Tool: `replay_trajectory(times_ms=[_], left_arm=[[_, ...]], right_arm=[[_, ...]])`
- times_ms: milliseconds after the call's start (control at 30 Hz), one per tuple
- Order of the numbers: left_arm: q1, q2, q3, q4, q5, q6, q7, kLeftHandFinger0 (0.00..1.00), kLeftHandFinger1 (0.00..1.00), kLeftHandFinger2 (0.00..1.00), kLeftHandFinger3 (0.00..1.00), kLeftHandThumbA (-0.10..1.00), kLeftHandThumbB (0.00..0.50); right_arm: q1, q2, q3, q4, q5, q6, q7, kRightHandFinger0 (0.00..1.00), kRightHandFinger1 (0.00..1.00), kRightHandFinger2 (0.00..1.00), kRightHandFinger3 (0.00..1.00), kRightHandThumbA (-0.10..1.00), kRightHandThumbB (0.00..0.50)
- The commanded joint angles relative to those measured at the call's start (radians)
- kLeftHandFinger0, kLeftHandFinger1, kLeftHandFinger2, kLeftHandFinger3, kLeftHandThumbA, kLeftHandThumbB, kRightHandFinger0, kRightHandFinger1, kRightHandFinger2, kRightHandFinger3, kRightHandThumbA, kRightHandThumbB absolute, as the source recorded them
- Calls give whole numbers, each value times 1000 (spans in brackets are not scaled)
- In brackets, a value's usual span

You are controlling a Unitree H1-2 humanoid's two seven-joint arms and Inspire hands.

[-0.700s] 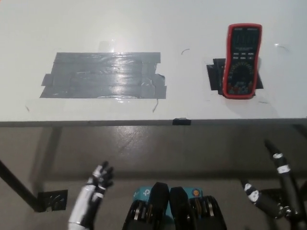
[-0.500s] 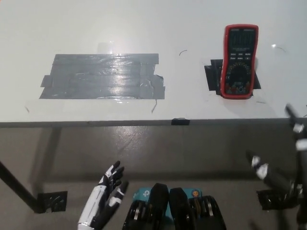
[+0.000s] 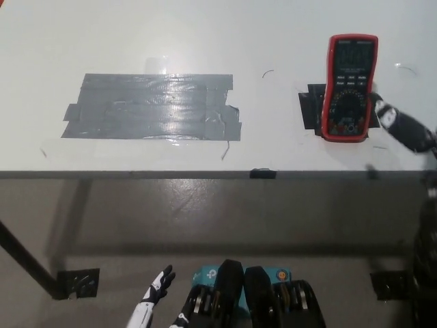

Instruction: The robot first picks the multimeter with right hand and then unfolds the black stand on the back of it using left hand

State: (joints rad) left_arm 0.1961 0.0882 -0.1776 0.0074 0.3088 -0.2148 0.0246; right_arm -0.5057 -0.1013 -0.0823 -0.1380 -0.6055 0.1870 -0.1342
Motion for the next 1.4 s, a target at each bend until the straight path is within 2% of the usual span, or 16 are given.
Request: replay_trajectory(times_ms=[0,67,167,267,400,467,633,733,1167,1267,1367], left_arm=[[10,11,2,-6,29,-87,33,1000,1000,1000,1000,650,132],[15,14,3,0,40,-108,41,1000,1000,1000,1000,631,129],[27,14,7,4,40,-117,39,1000,1000,1000,1000,626,127],[49,18,9,3,37,-128,34,1000,1000,1000,1000,605,125],[63,23,13,-11,43,-113,24,1000,1000,1000,1000,600,117],[71,26,14,-21,50,-109,21,1000,1000,1000,1000,594,107],[74,28,14,-28,62,-112,24,1000,1000,1000,1000,586,105],[67,30,12,-28,82,-110,26,1000,1000,1000,1000,601,107],[53,37,12,-39,104,-106,18,1000,1000,1000,1000,594,108],[51,32,13,-41,117,-96,22,1000,1000,1000,1000,597,111],[47,31,13,-39,121,-102,23,1000,1000,1000,1000,586,111]], right_arm=[[-137,-40,-10,107,-66,78,-67,1000,1000,1000,1000,961,440],[-209,-58,6,166,-85,138,-45,1000,1000,1000,1000,1000,481],[-268,-63,26,224,-99,183,-38,1000,1000,1000,1000,1000,489],[-302,-62,49,276,-101,234,-12,1000,1000,1000,1000,1000,475],[-361,-54,64,349,-90,281,7,1000,1000,1000,1000,1000,431],[-384,-38,55,371,-74,283,17,1000,1000,1000,1000,1000,424],[-438,-8,16,425,-74,283,60,1000,1000,1000,1000,1000,449],[-467,23,-17,455,-101,283,82,1000,1000,1000,1000,1000,433],[-563,111,-134,630,-166,283,28,1000,1000,1000,1000,1000,414],[-586,124,-170,695,-180,283,-16,1000,1000,1000,1000,1000,430],[-598,125,-193,756,-156,283,-97,1000,1000,1000,1000,1000,415]])
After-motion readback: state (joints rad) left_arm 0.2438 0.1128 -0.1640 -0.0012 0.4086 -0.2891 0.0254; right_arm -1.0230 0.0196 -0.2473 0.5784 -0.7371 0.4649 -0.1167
